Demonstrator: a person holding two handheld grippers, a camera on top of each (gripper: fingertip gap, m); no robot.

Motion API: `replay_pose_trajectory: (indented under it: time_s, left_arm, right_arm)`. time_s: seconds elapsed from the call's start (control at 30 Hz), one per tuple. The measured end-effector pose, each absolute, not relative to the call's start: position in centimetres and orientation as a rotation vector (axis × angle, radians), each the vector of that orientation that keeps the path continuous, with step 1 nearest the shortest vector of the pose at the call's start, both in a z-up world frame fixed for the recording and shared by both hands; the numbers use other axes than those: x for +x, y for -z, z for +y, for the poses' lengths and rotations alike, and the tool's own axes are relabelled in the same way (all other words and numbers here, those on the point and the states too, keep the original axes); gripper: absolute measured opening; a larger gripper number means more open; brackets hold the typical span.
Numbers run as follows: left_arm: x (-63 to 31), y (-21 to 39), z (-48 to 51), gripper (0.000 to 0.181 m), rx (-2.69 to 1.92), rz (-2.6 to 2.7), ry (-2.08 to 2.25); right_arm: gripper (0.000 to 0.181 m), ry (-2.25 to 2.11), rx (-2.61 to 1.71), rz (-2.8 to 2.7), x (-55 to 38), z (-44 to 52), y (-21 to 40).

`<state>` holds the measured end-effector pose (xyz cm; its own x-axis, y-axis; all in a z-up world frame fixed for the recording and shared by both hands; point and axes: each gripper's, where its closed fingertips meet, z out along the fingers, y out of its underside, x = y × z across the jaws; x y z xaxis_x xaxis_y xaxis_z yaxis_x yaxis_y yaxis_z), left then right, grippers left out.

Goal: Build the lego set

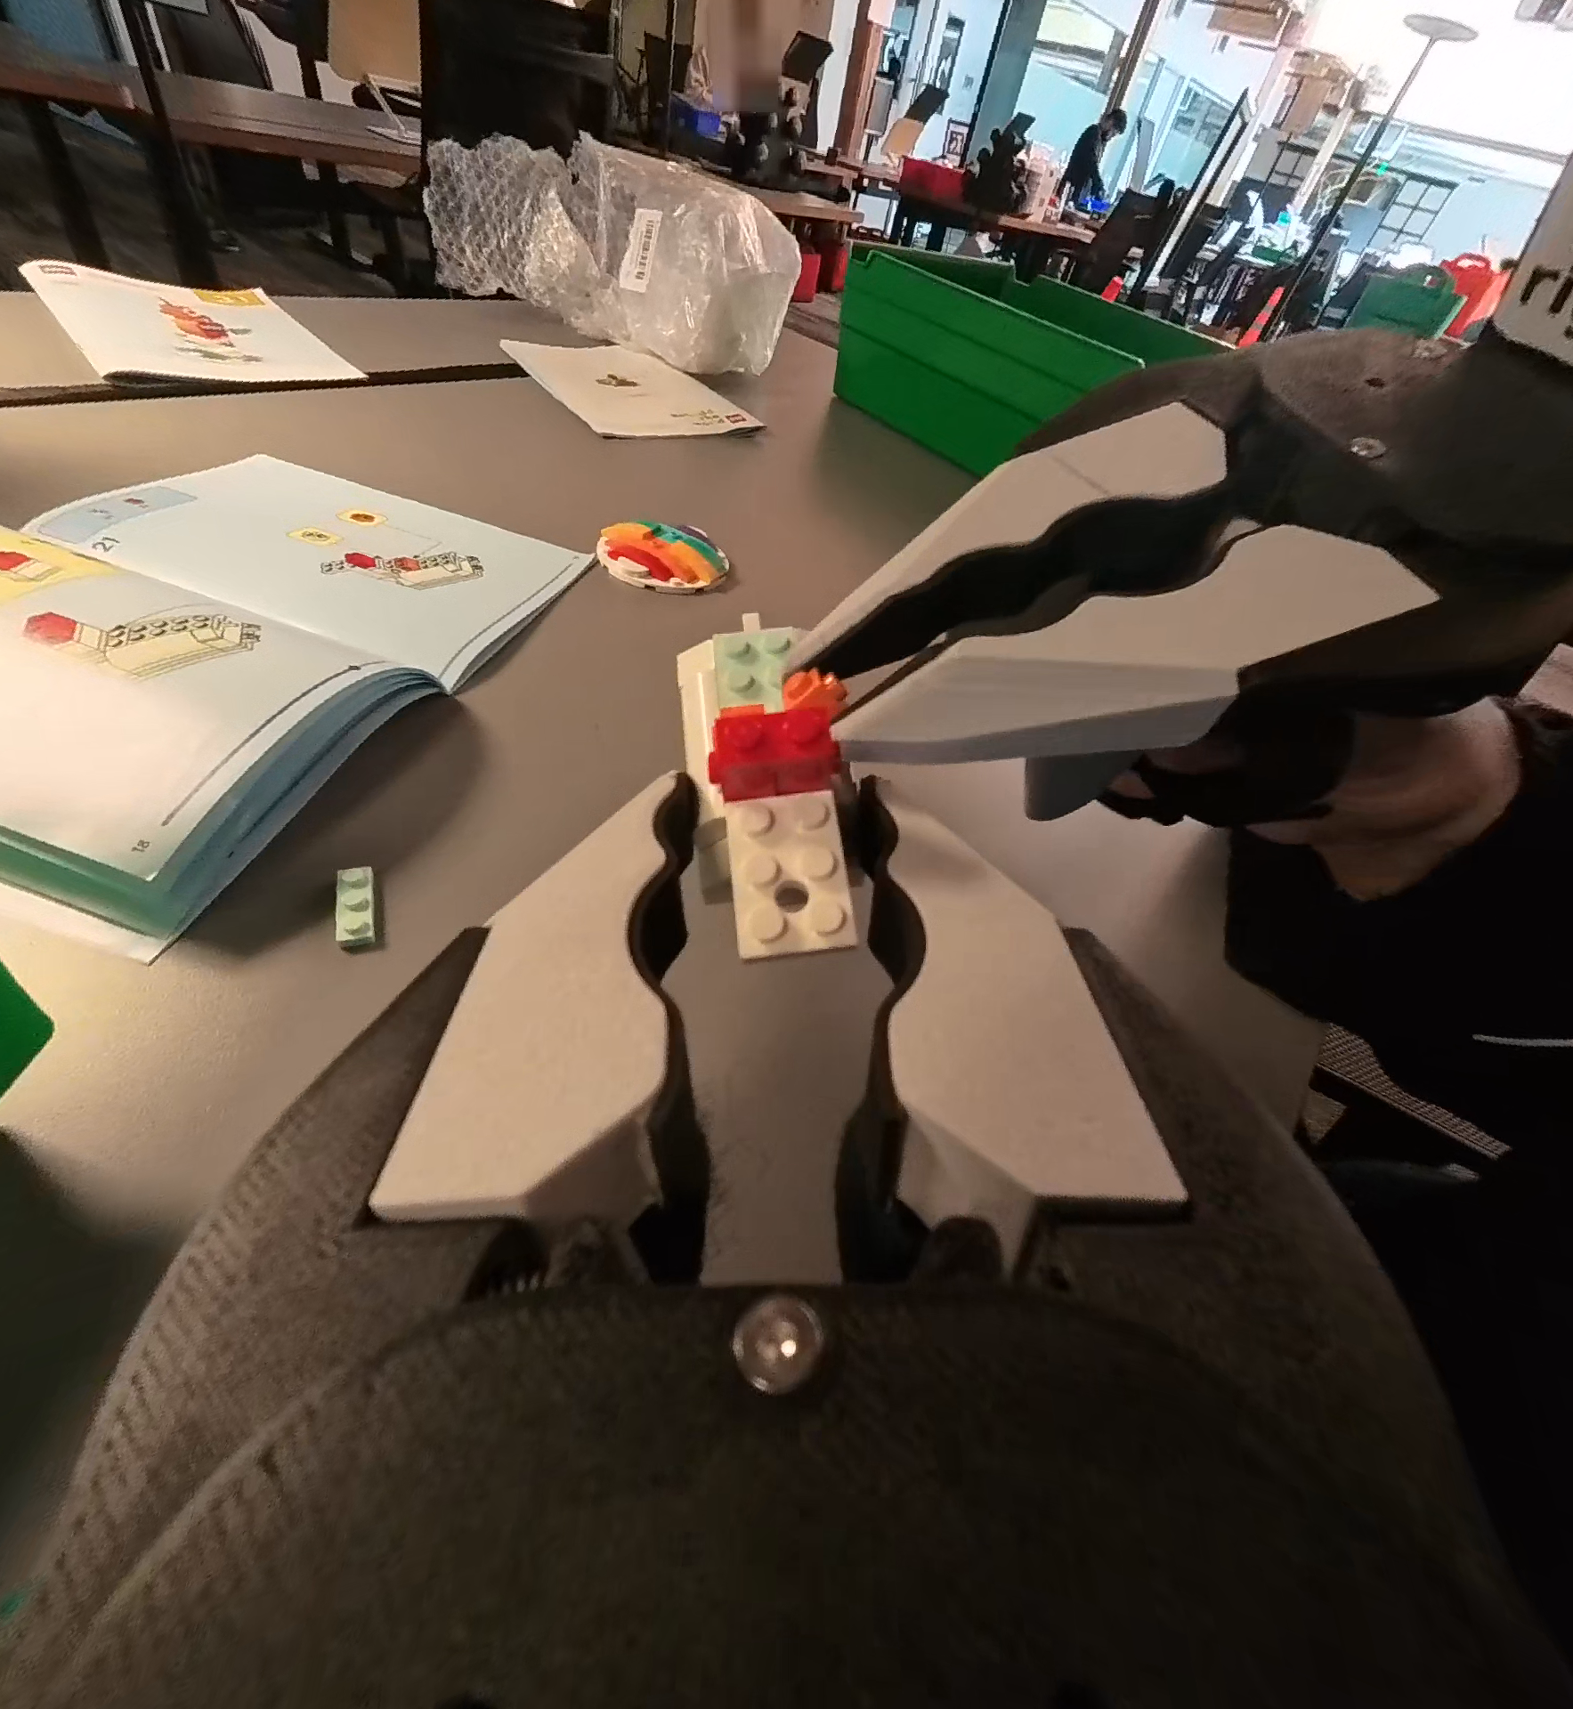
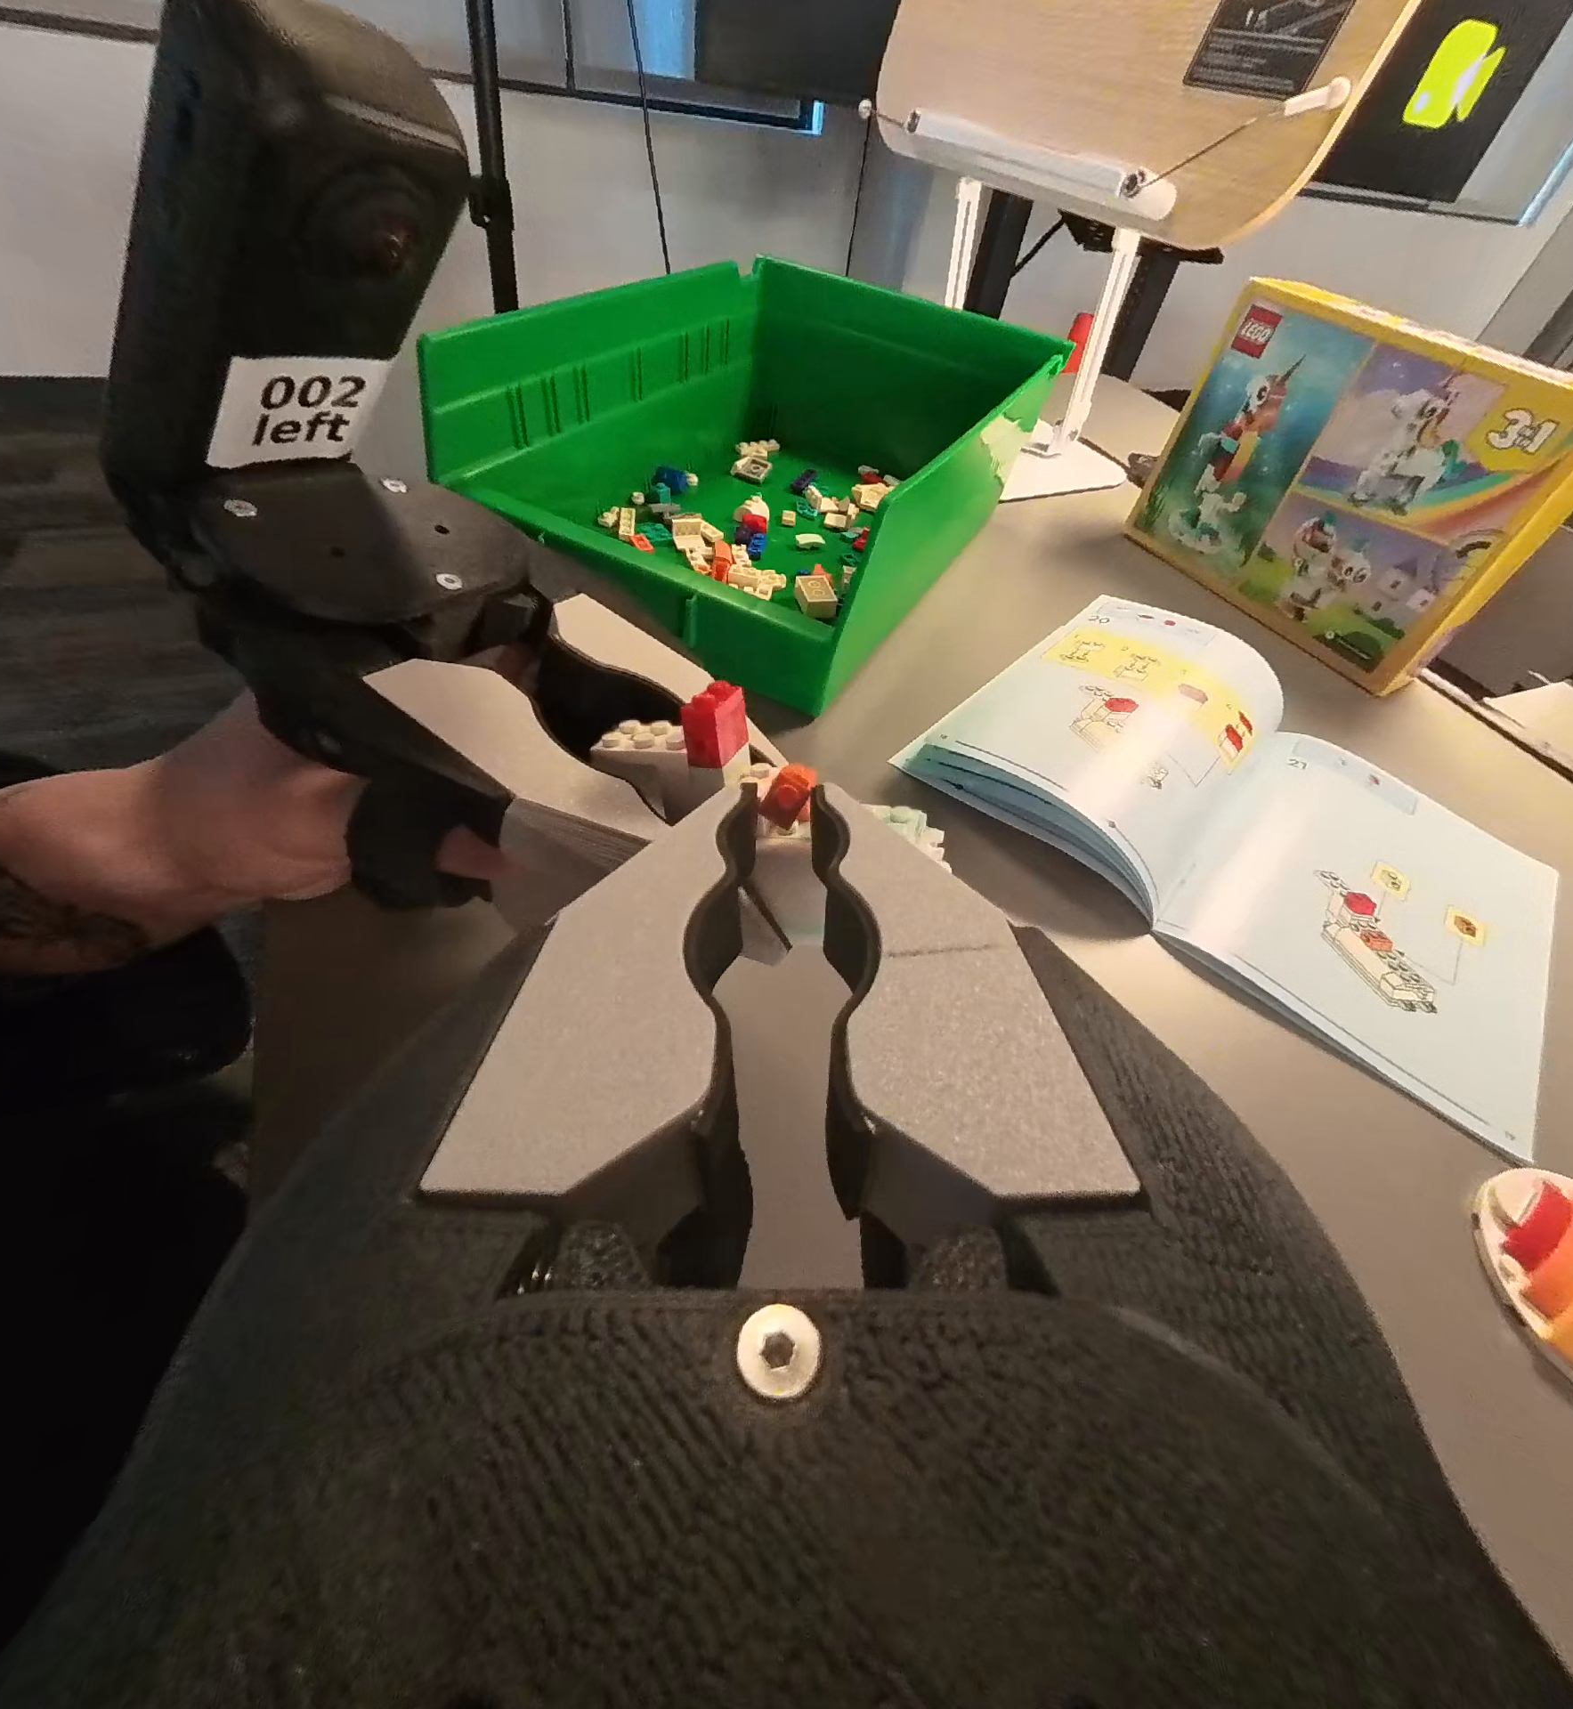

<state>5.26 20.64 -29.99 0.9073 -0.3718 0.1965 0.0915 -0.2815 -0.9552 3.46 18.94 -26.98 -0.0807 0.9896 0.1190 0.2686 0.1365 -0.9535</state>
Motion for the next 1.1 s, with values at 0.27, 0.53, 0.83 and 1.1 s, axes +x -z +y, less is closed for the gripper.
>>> replay_pose_trajectory:
  time_s: [0.27, 0.53, 0.83, 1.1]
  left_arm:
    - [5.5, 29.9, 20.6, 0.035, -1.802, 0.225, 0.483]
    - [5.1, 30.1, 20.6, 0.035, -1.813, 0.217, 0.477]
    - [5.0, 30.0, 20.6, 0.035, -1.801, 0.222, 0.453]
    - [5.1, 30.1, 20.6, 0.035, -1.806, 0.230, 0.469]
  right_arm:
    - [0.009, -0.964, -1.235, -1.590, 3.8, 19.3, 26.9]
    - [0.010, -0.777, -1.112, -1.745, 6.4, 21.8, 27.7]
    - [0.009, -0.875, -1.168, -2.177, 10.9, 22.3, 35.9]
    - [0.009, -0.989, -1.229, -2.194, 12.9, 23.7, 36.6]
